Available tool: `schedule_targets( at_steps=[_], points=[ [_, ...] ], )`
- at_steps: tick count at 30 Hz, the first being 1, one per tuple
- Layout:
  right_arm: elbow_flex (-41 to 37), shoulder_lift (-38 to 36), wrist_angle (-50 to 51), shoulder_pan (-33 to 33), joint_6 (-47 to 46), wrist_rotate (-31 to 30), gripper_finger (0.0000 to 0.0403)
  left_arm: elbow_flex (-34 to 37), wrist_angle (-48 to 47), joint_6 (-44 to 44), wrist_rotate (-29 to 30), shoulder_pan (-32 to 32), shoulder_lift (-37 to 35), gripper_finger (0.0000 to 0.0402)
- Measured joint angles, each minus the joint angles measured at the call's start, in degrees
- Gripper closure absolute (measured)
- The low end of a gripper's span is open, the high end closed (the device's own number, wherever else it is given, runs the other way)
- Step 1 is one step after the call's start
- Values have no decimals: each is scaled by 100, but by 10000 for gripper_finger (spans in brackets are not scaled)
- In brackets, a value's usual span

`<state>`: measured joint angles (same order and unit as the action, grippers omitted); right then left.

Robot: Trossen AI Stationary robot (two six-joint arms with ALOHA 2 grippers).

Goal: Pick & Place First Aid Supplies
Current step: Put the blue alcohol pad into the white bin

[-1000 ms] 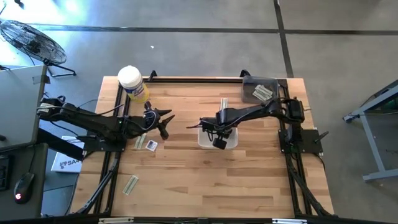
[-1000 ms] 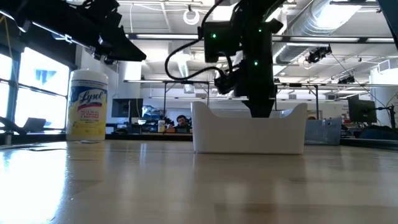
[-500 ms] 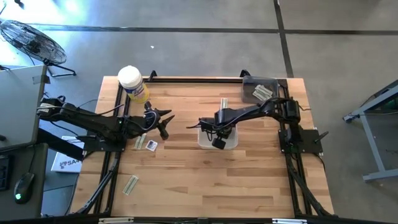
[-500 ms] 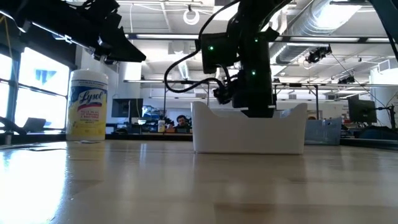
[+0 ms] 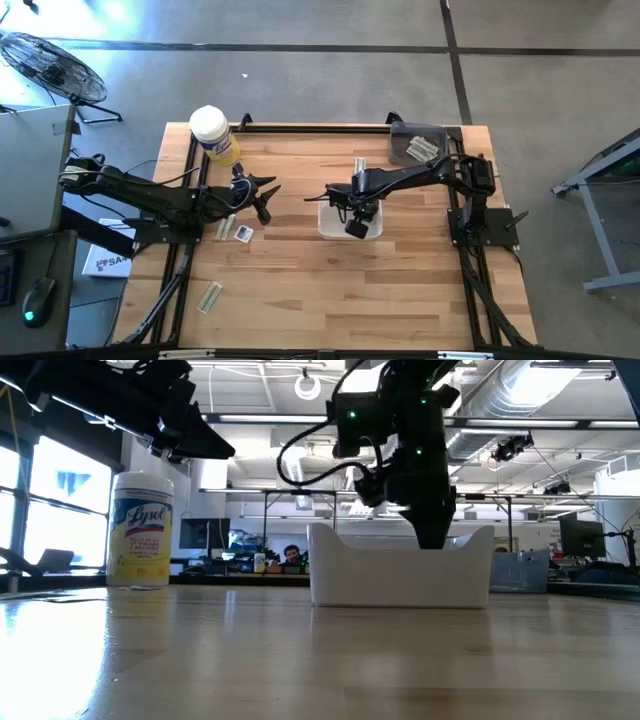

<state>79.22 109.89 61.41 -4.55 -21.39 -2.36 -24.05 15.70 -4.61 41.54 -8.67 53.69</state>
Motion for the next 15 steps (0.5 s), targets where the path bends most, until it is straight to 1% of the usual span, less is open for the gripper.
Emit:
schedule_targets(
  at_steps=[4,8,11,15],
  points=[
    [-486,4,-385,-74,-206,363,402,0,0,1,2,0,-2,277],
    [-900,-4,-862,-119,-221,252,402,0,1,1,2,1,-2,277],
    [-935,-13,-963,-118,-216,135,400,0,3,0,2,2,-2,277],
    [-729,-39,-879,-34,-130,-39,389,0,43,1,4,2,-2,277]
  ],
)
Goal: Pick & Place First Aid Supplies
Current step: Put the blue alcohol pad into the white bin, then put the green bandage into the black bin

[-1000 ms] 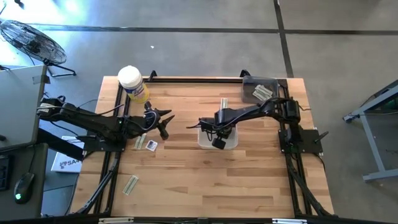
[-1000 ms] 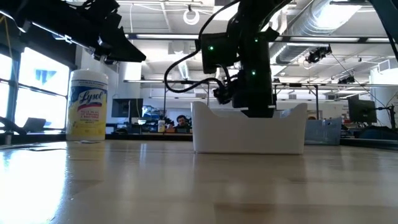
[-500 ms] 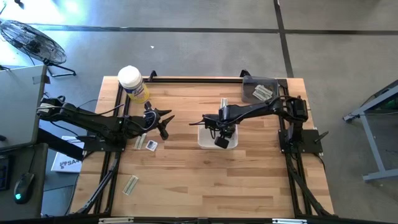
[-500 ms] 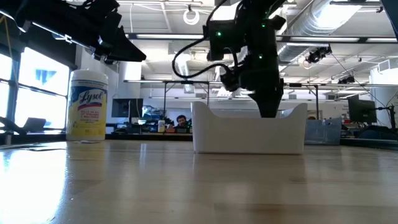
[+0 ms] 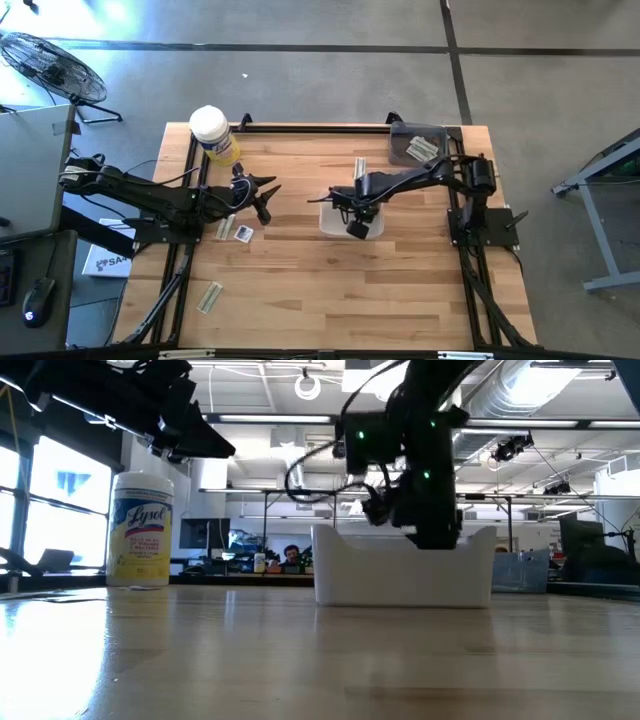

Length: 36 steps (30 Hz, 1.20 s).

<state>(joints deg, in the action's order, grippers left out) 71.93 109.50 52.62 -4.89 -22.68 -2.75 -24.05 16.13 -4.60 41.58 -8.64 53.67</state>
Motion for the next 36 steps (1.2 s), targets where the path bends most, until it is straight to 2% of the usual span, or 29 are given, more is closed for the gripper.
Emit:
schedule_targets(
  at_steps=[5,16,24,31,36],
  points=[
    [316,-217,136,57,65,-277,378,0,6,0,4,0,0,277],
    [169,-236,73,-72,189,-432,343,0,-6,2,2,0,0,277],
    [1080,-384,717,-97,769,-613,314,0,-12,2,3,0,0,277],
    [1569,-527,858,-735,1382,-1250,300,0,-25,26,11,0,0,277],
    [1148,-523,431,-1166,1685,-914,299,0,-53,26,55,0,0,277]
  ],
)
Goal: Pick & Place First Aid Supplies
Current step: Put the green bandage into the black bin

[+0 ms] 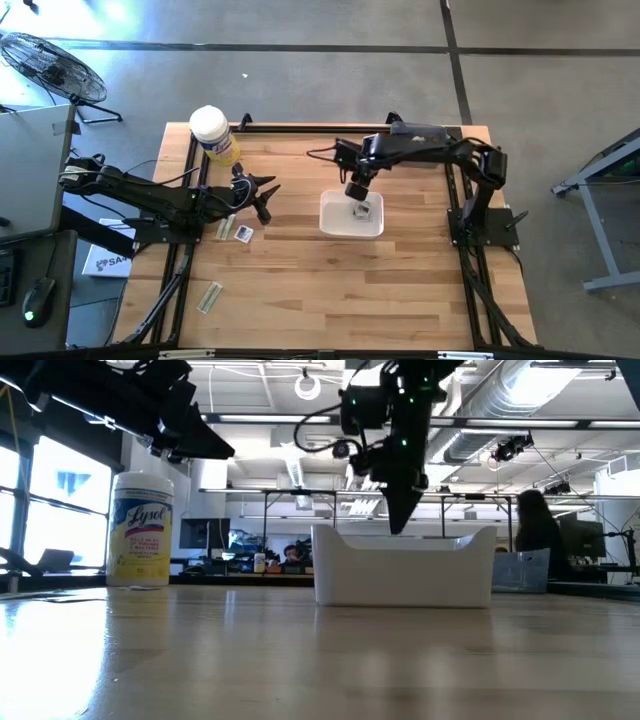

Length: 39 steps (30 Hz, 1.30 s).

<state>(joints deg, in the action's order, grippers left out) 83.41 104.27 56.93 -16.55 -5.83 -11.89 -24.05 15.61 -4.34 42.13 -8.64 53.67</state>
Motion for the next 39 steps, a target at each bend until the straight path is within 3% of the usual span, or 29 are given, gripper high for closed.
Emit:
schedule_targets(
  at_steps=[7,16,21,25,28,39],
  points=[
    [-631,0,-794,121,160,735,299,0,-34,0,77,0,0,277],
    [-671,0,-1481,465,276,1970,299,0,-30,0,96,0,0,277],
    [-671,0,-1469,251,46,795,299,0,-30,0,108,0,0,277],
    [-671,0,-1376,-215,-762,478,299,0,-30,0,109,0,0,277],
    [-671,0,-1279,-475,-1312,415,299,0,-32,0,109,0,0,277],
    [-1344,129,-2188,-647,-889,445,258,0,-132,0,107,4,0,277]
  ],
)
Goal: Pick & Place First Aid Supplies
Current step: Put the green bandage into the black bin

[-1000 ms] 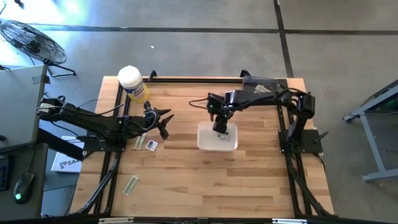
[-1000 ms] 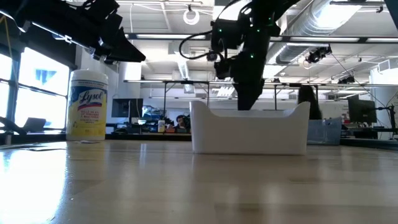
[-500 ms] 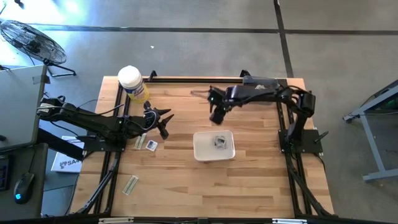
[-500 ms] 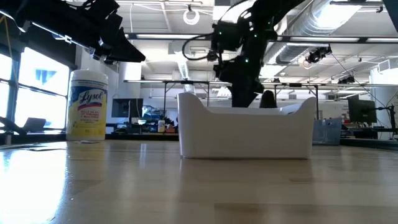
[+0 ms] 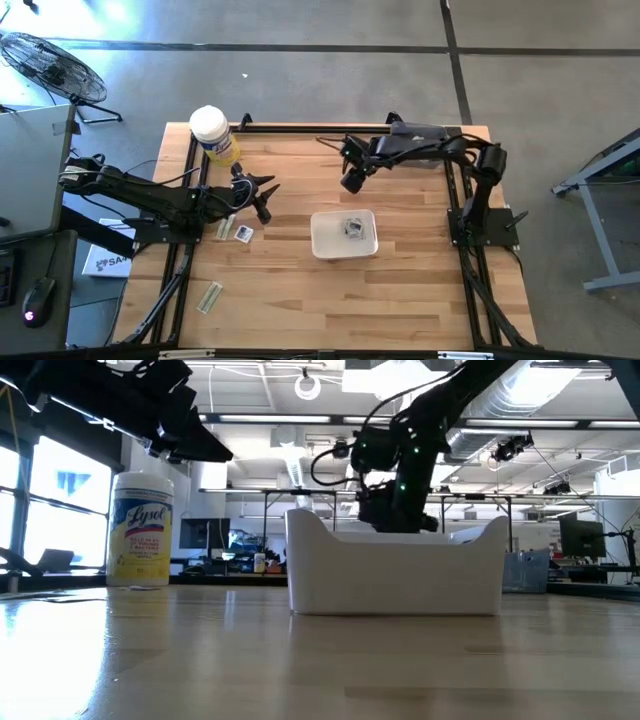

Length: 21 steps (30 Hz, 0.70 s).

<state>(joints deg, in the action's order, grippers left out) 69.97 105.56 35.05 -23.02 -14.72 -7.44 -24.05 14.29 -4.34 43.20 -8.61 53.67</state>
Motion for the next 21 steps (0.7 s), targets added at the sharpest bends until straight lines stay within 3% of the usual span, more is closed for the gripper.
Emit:
schedule_targets(
  at_steps=[5,11,17,21],
  points=[
    [-65,222,-327,63,448,335,247,0,4,70,68,1,2,277],
    [-68,304,-48,-126,696,-24,253,2,11,110,91,1,2,277],
    [-206,333,-501,-169,1008,516,262,2,380,111,129,1,2,277],
    [-400,333,-733,-177,1068,450,270,2,546,-39,109,1,7,277]
  ],
)
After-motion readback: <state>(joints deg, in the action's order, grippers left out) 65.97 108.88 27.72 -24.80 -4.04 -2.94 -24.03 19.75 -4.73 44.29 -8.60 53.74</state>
